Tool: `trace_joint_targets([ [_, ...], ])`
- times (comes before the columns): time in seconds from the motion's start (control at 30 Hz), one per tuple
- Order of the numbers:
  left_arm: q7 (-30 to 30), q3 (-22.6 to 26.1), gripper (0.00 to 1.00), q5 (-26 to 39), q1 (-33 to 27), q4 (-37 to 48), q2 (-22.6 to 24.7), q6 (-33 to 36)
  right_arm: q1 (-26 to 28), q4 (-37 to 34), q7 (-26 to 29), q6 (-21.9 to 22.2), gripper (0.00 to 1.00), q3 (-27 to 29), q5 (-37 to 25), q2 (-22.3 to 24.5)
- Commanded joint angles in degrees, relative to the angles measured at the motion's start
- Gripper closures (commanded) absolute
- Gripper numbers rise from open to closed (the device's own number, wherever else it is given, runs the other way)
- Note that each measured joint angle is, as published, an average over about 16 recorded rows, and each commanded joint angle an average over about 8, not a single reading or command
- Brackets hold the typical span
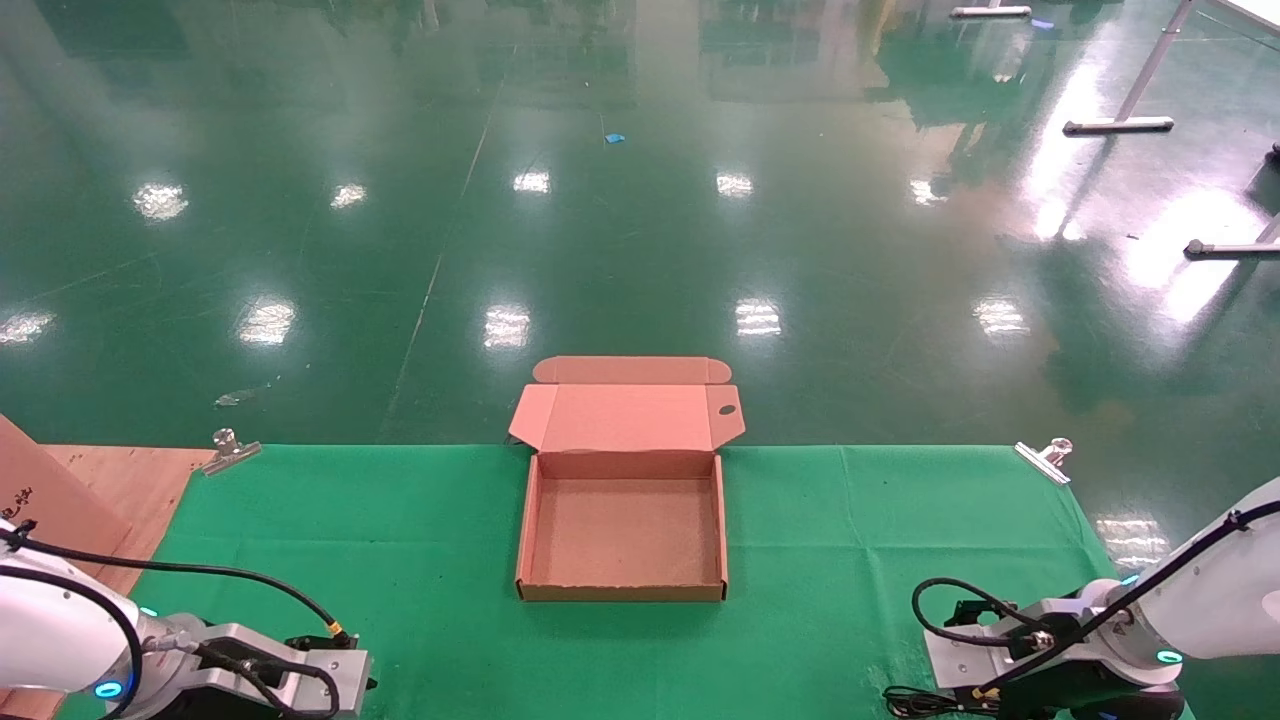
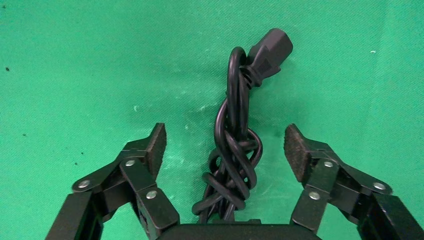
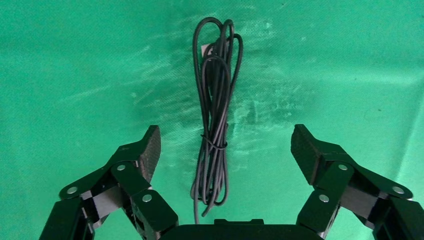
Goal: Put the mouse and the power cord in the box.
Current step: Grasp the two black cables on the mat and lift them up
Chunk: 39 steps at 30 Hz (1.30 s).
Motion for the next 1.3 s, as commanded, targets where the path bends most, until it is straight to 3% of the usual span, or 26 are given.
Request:
trace_joint_targets([
  [0.03, 0.41, -0.21, 1.0, -0.3, -0.08, 0.64, -0.01, -0.09, 0.25, -0.76, -0.49, 0.28, 1.0, 0.0, 0.0, -0.23],
  [1.3, 4.28, 0.06, 1.0, 0.05, -2.22, 3.34, 0.89, 3.91, 2.43, -5.09, -7.56, -1.26, 1.0, 1.0, 1.48, -0.85],
])
